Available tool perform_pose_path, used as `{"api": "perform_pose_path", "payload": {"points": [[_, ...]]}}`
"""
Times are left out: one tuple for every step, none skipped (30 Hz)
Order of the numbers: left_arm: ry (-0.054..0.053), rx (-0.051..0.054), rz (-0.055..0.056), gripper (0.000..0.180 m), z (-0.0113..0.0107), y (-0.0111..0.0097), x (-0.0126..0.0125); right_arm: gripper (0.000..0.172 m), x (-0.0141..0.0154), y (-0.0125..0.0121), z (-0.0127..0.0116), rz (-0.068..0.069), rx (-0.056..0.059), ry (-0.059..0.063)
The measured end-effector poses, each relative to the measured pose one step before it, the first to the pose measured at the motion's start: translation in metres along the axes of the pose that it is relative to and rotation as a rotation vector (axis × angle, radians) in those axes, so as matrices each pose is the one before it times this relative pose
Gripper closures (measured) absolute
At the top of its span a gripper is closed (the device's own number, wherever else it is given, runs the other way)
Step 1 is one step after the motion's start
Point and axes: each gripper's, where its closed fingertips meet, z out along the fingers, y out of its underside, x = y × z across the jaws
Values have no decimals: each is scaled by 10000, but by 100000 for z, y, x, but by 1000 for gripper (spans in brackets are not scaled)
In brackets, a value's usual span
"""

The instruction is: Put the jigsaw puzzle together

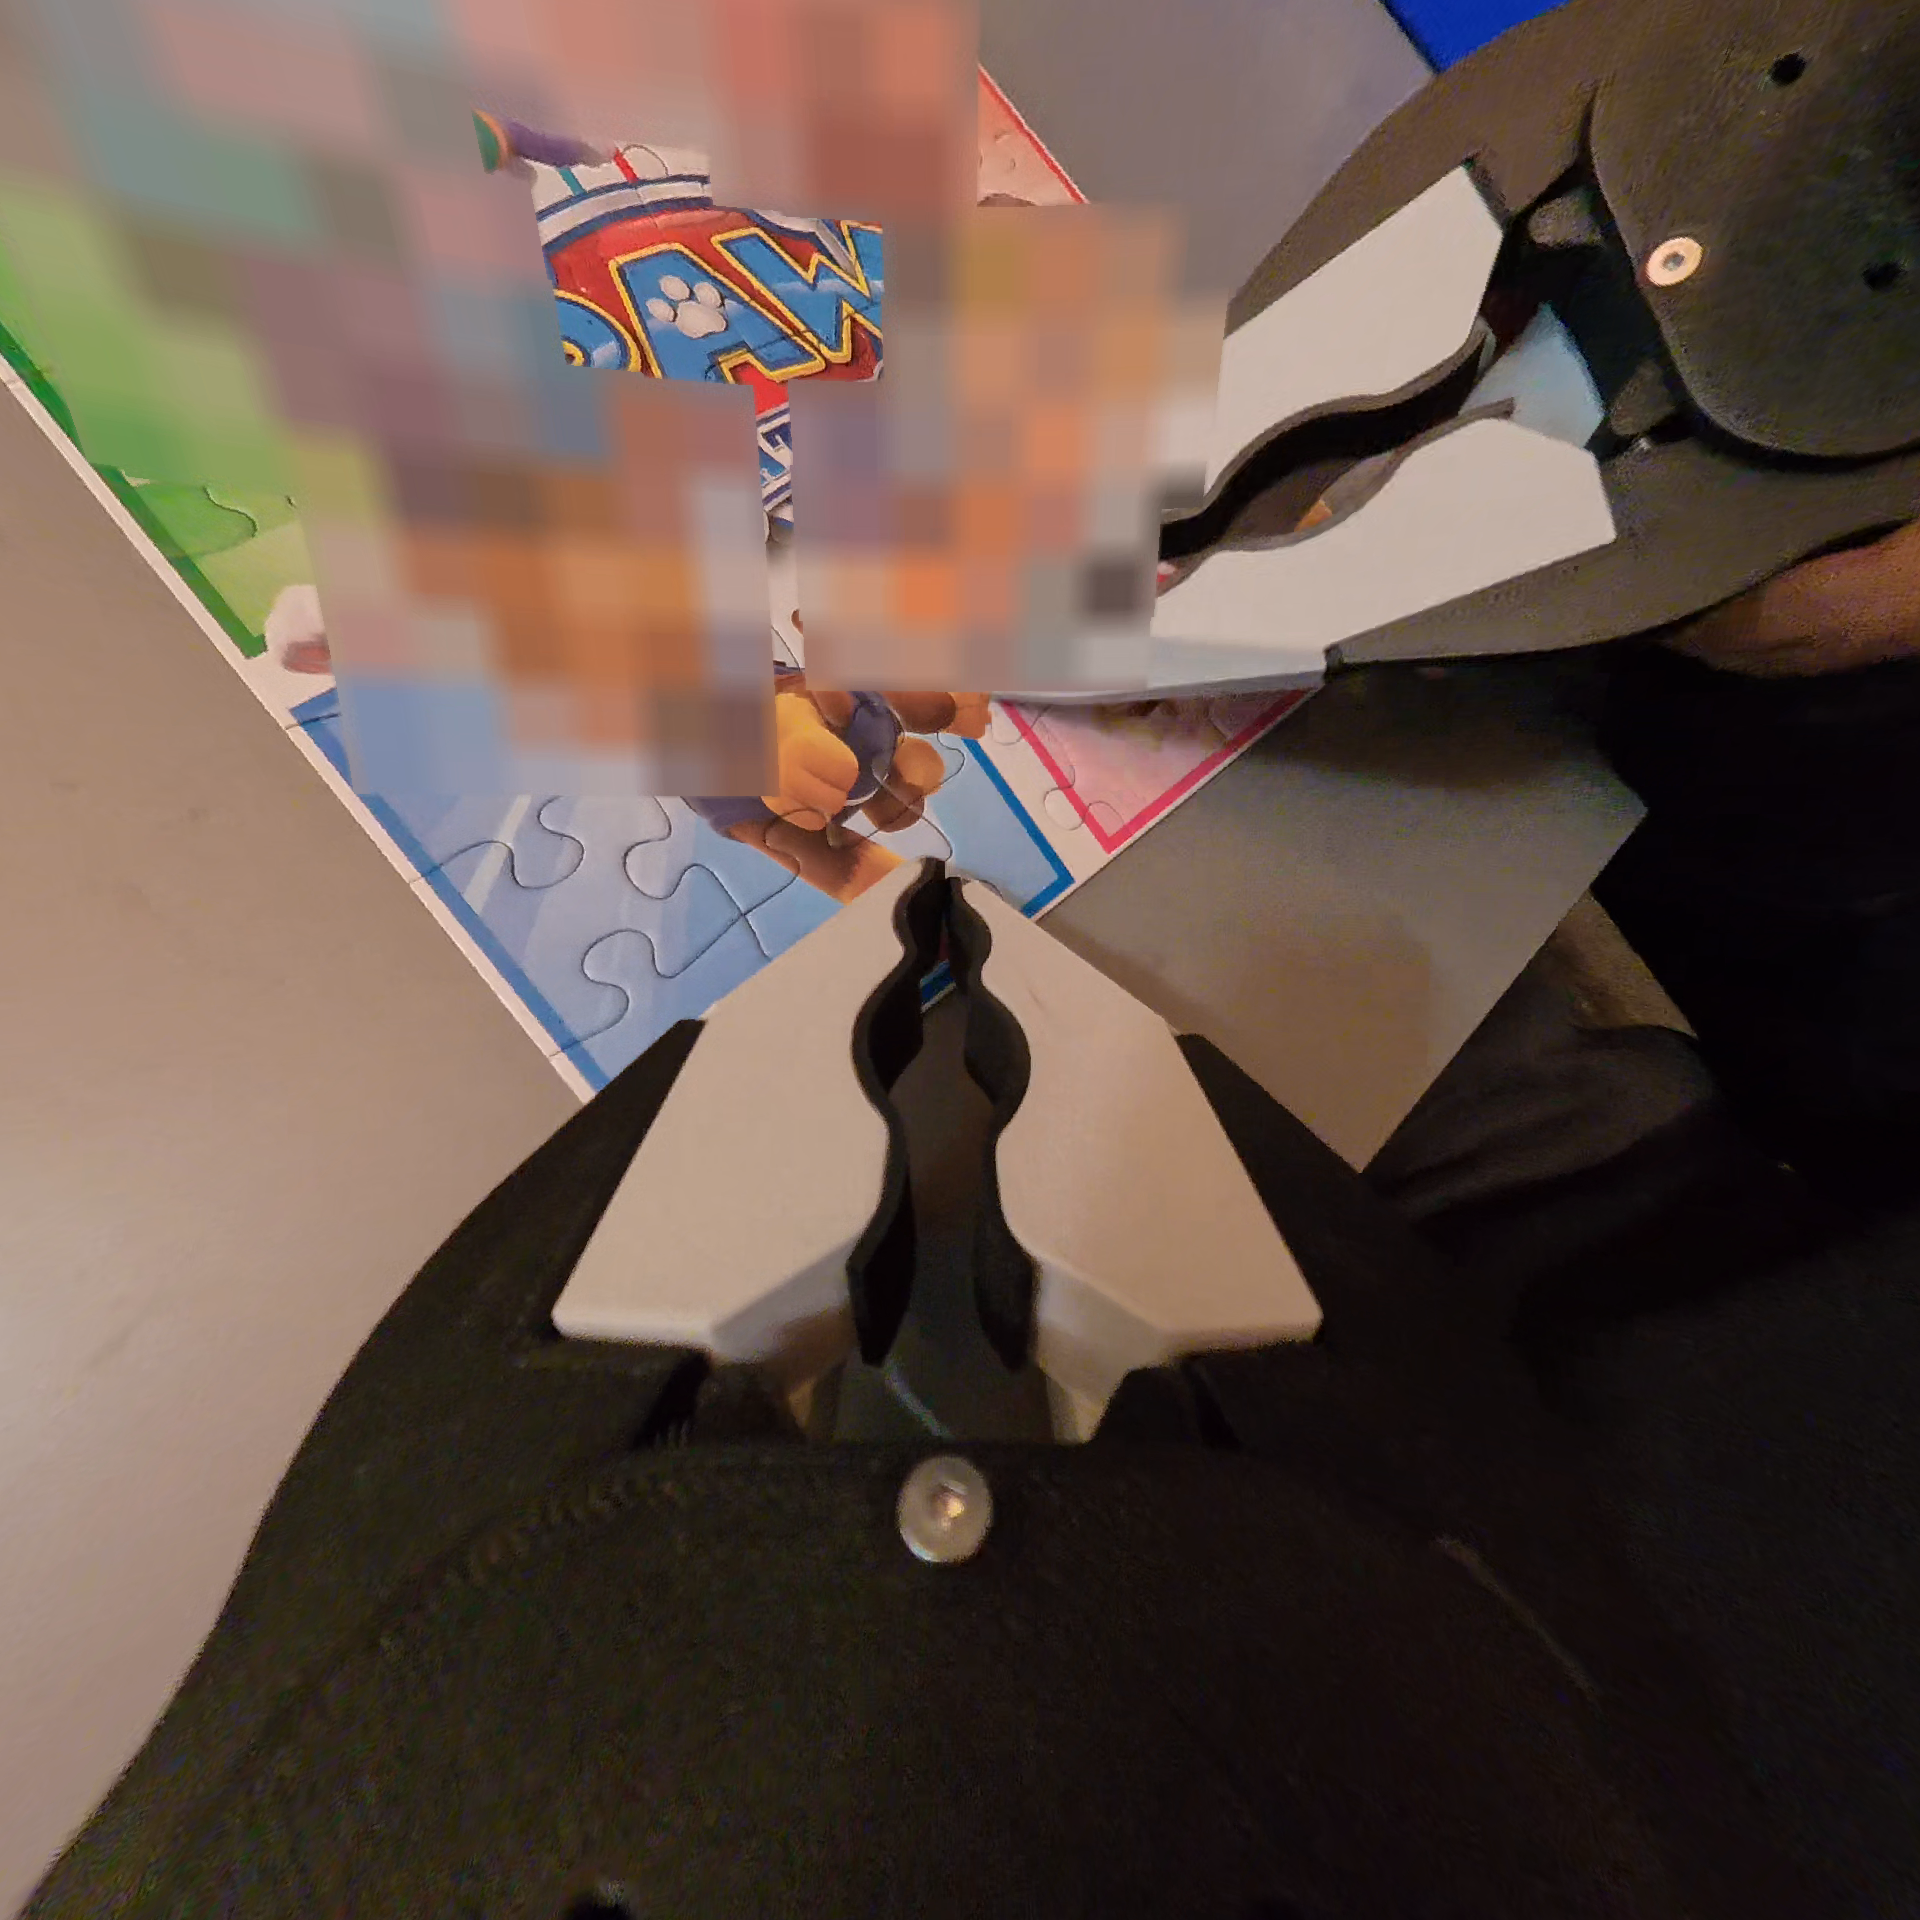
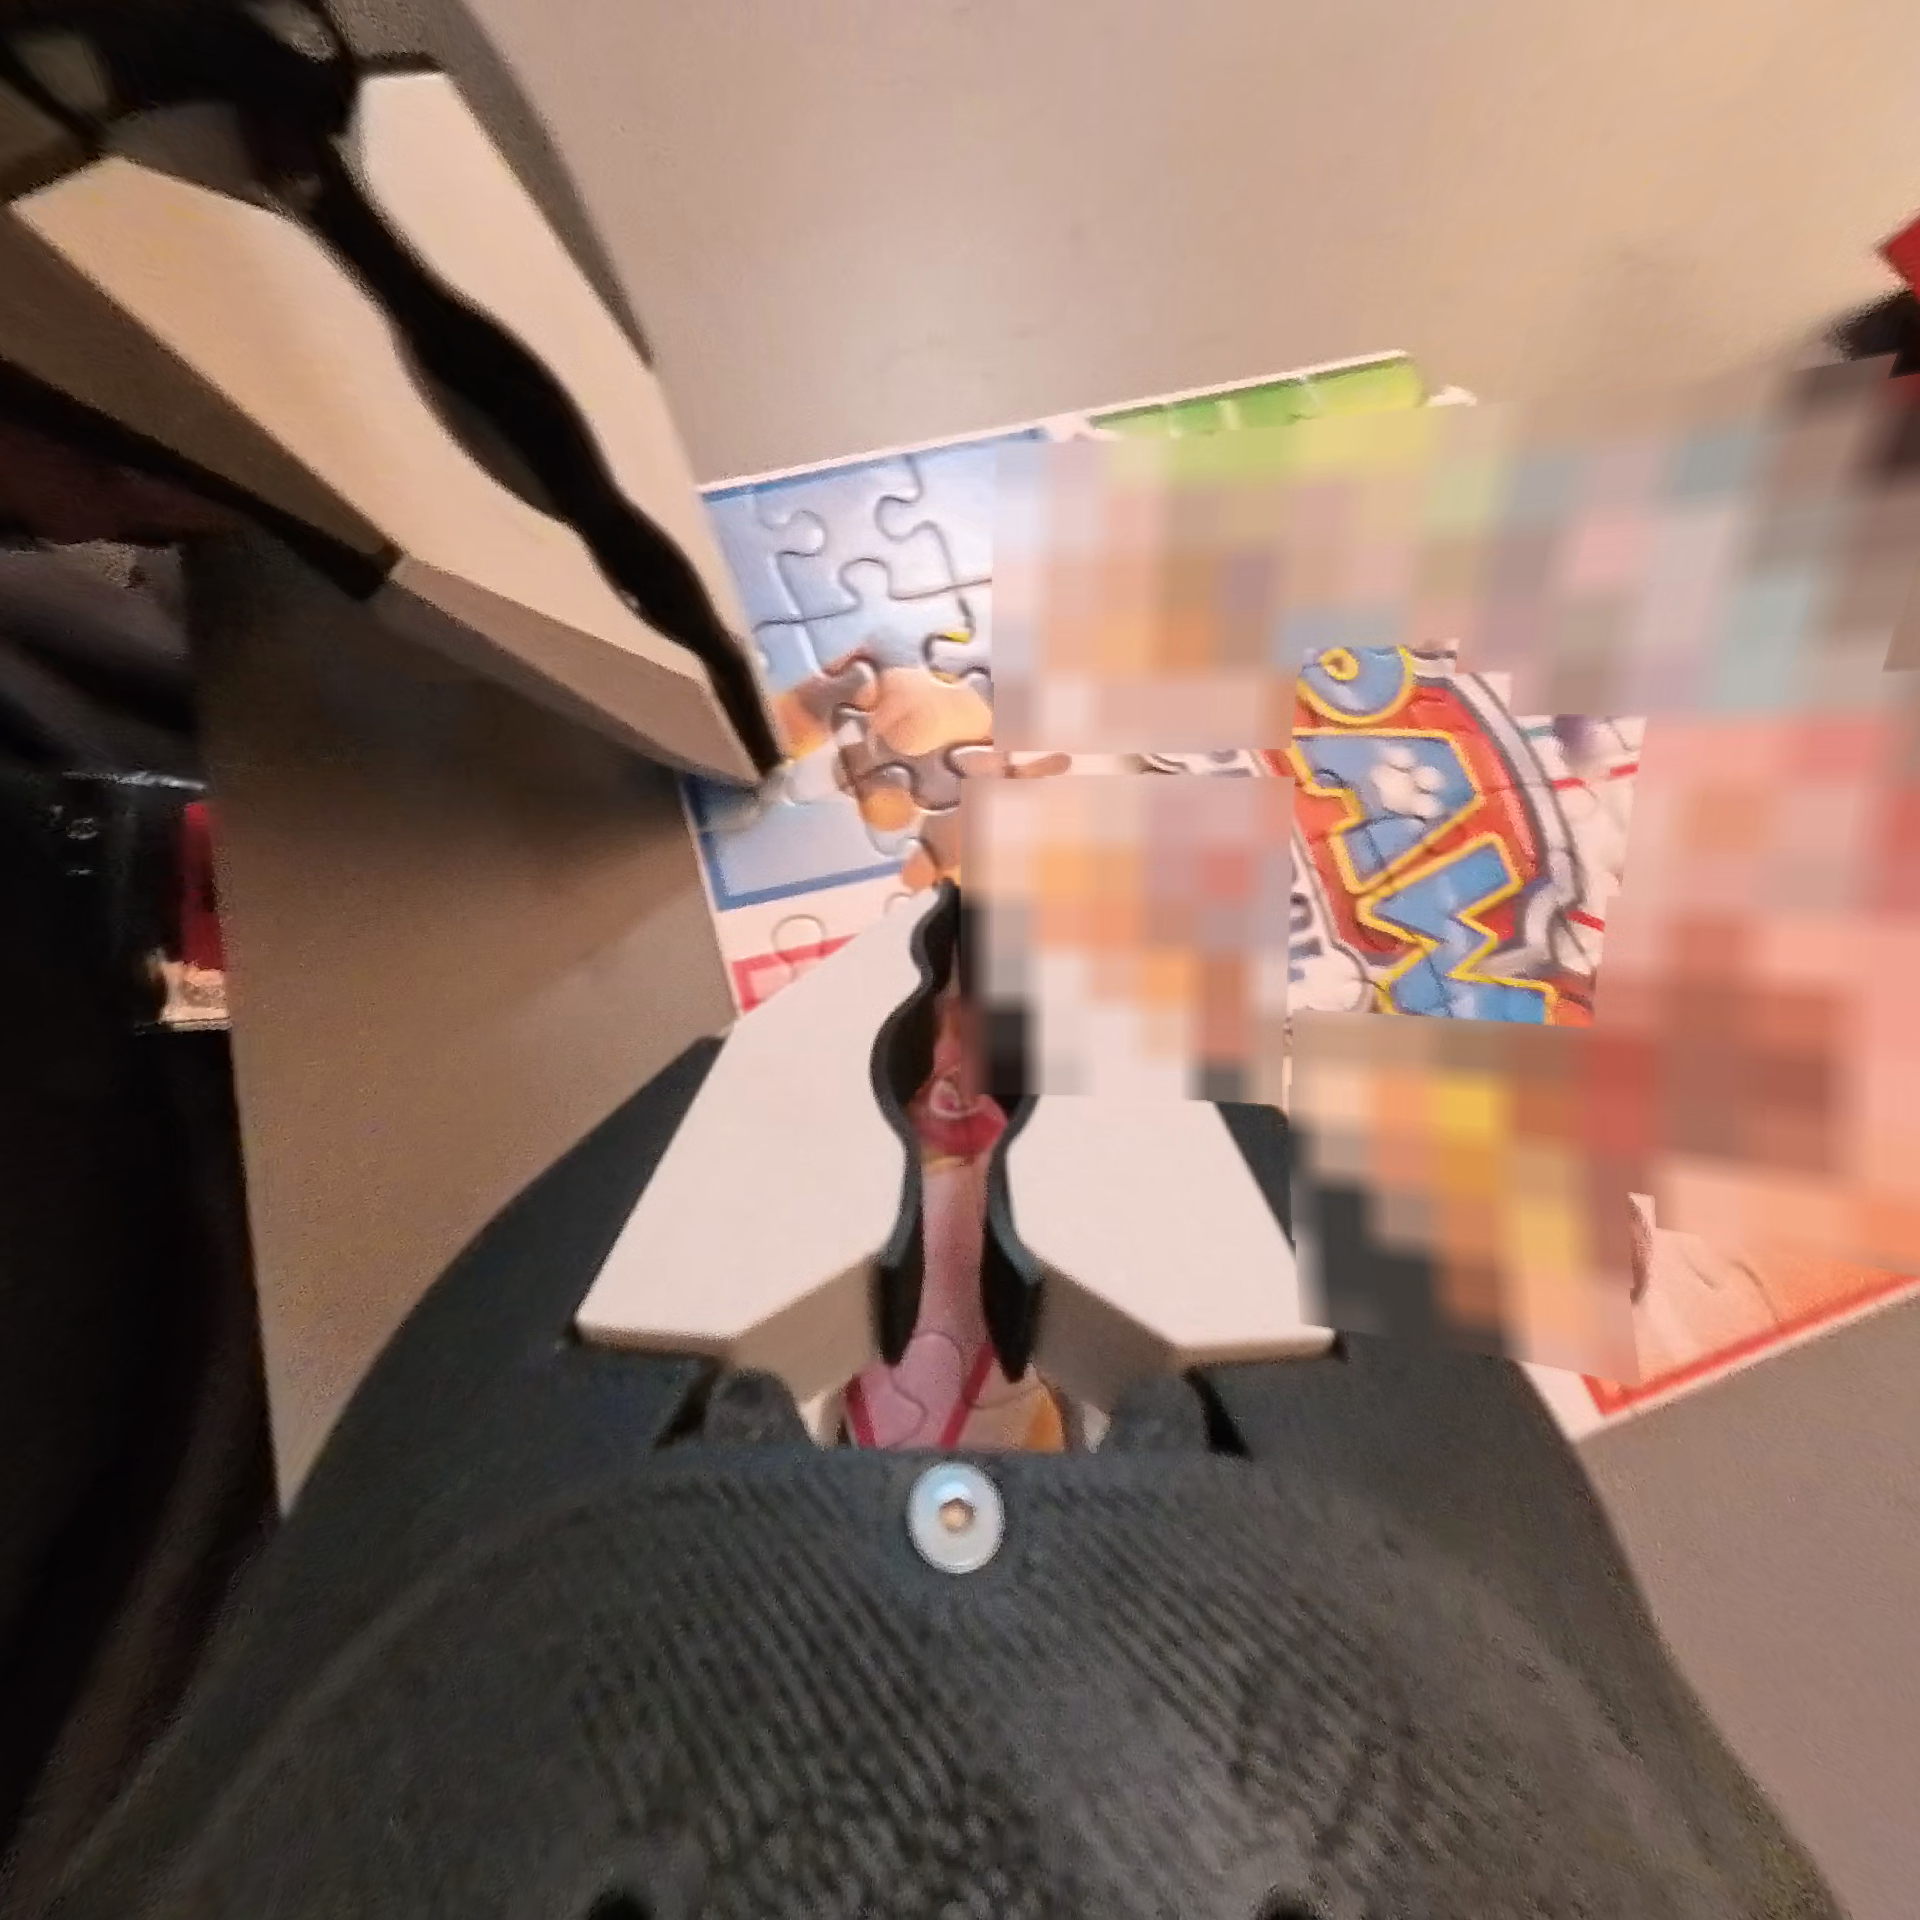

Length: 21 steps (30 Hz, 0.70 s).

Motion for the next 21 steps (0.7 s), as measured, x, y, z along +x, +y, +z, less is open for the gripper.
{"api": "perform_pose_path", "payload": {"points": [[64, 14, -79, 180, 4, -5, 8, 172, -209, 20, -13, 125, 20, -208], [24, -5, -25, 180, 5, 2, -5, 172, -897, -109, 50, 82, 81, -569], [0, -12, 5, 180, 6, 8, 6, 172, -1064, -166, 135, 41, 94, -620], [-17, -11, 23, 180, 11, 2, 0, 172, -561, -110, 186, -24, 28, -276], [-24, -11, 33, 180, -3, 34, -6, 172, 342, -128, 113, -15, 3, 255], [-17, -11, 21, 180, 1, 23, -4, 172, 792, -111, 87, 46, 3, 494], [-5, 1, 2, 180, -11, 14, 2, 172, 961, -73, 70, 75, -26, 576], [-2, -1, 3, 180, 4, 14, 0, 172, 515, -68, 115, 62, -26, 321], [4, -9, 7, 180, -7, 24, -8, 172, -382, -145, 146, 12, 13, -185], [13, -5, -8, 180, 0, 7, 0, 172, -858, -154, 164, -81, 9, -434], [17, 2, -18, 180, 0, -4, -2, 172, -763, -140, 135, -156, -26, -365], [15, 1, -16, 180, -1, -2, -5, 172, -134, -114, 138, -115, -39, -17], [9, 3, -9, 180, 3, 2, 3, 172, 703, -105, 107, 28, -35, 433], [0, 4, -2, 180, 1, 0, 9, 172, 995, -43, 91, 127, -37, 565], [-5, 2, 4, 180, -8, 7, -7, 172, 557, -40, 108, 157, -19, 303], [-6, 7, 5, 180, 7, 9, 2, 172, -212, -89, 78, 121, 28, -139], [-3, 6, 5, 180, 0, 3, 8, 172, -853, -50, 29, -20, 18, -507], [4, 2, -2, 180, -6, 1, 2, 172, -1263, 24, -54, -99, -7, -726], [15, 0, -15, 180, -2, -1, -6, 172, -948, 122, -102, -101, -43, -530], [24, 3, -24, 180, 6, 2, 9, 172, -82, 182, -213, -73, -37, -54], [26, 5, -24, 180, -5, 2, -5, 172, 559, 233, -316, 43, -16, 257]]}}
